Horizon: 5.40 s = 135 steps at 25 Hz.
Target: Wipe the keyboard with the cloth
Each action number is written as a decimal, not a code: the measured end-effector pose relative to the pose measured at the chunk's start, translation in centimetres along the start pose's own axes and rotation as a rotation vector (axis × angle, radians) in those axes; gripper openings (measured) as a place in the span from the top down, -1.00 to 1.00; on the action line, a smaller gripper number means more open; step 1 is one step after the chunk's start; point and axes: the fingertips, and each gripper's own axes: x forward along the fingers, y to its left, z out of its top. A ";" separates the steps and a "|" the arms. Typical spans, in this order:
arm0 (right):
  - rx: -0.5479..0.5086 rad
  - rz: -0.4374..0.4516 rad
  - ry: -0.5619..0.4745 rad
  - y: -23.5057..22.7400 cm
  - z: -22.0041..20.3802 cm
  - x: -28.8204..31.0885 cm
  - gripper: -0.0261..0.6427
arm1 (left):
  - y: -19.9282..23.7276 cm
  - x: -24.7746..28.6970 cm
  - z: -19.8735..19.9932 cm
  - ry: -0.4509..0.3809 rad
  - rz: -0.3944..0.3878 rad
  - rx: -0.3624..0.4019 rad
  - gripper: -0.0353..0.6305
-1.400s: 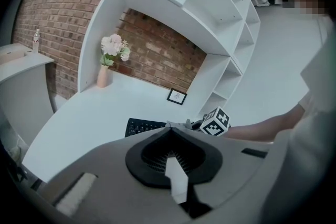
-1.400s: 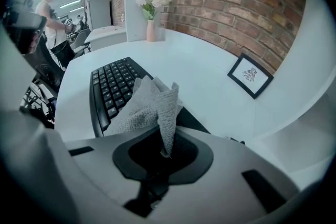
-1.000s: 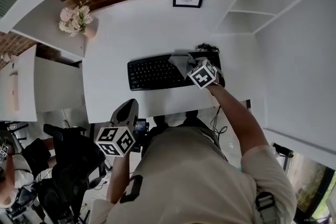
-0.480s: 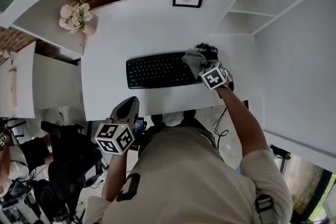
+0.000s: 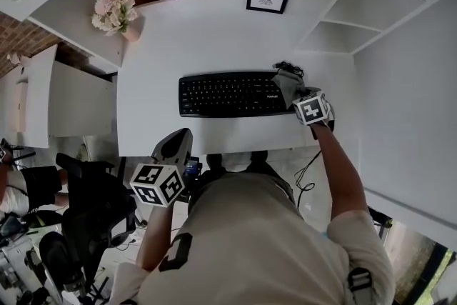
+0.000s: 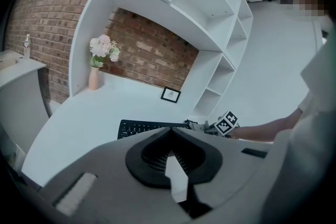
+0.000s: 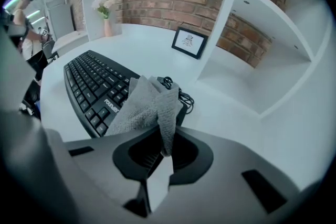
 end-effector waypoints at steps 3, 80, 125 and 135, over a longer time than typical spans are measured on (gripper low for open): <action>0.000 -0.033 0.027 -1.5 -1.3 -0.3 0.85 | -0.1 -0.2 -0.1 -0.003 0.003 -0.002 0.88; -0.486 0.225 -0.072 21.9 19.5 6.1 0.85 | 8.7 -5.4 -1.2 -0.068 0.174 -0.151 0.88; -0.350 -0.002 -0.004 3.4 8.0 4.0 0.85 | 1.8 -1.1 -0.7 -0.014 0.100 -0.048 0.88; -0.262 -0.067 0.027 -0.8 4.5 2.9 0.85 | 1.8 -1.4 -0.6 -0.012 0.096 -0.041 0.88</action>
